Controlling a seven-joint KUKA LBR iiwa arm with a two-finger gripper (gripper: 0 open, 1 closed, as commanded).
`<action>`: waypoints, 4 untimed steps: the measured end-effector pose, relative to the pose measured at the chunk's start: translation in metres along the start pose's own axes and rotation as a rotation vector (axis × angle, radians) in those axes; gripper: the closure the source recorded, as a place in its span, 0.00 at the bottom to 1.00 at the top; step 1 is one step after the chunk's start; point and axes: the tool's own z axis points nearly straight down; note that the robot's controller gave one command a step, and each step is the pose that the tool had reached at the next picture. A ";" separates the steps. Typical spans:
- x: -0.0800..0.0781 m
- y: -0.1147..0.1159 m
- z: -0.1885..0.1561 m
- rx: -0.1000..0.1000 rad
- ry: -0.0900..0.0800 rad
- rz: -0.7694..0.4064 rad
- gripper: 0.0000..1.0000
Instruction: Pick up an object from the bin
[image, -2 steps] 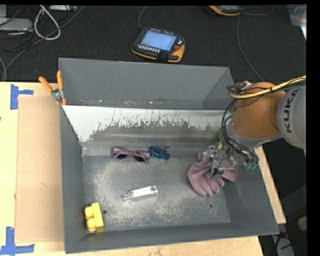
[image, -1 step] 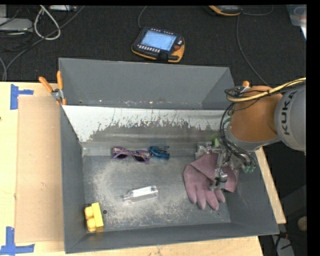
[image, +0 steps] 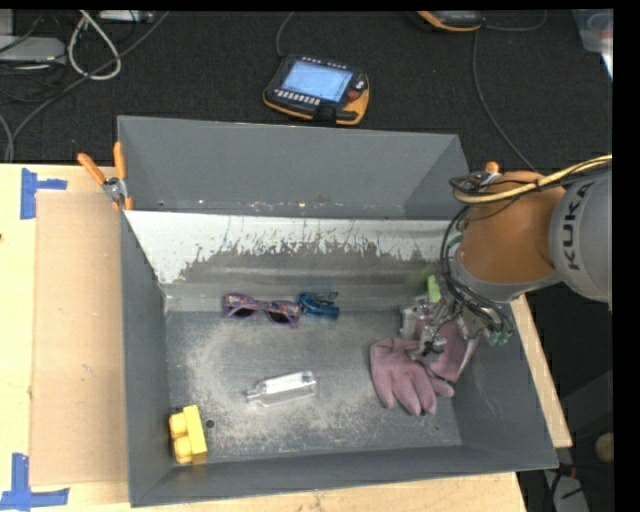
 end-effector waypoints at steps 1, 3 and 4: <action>0.000 0.000 0.000 0.000 0.000 0.000 0.00; 0.000 0.000 0.000 0.000 0.000 0.002 1.00; 0.002 -0.005 -0.006 -0.002 -0.001 0.022 1.00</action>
Offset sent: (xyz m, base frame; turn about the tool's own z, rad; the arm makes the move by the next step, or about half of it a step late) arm 0.0000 0.0000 0.0000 0.0000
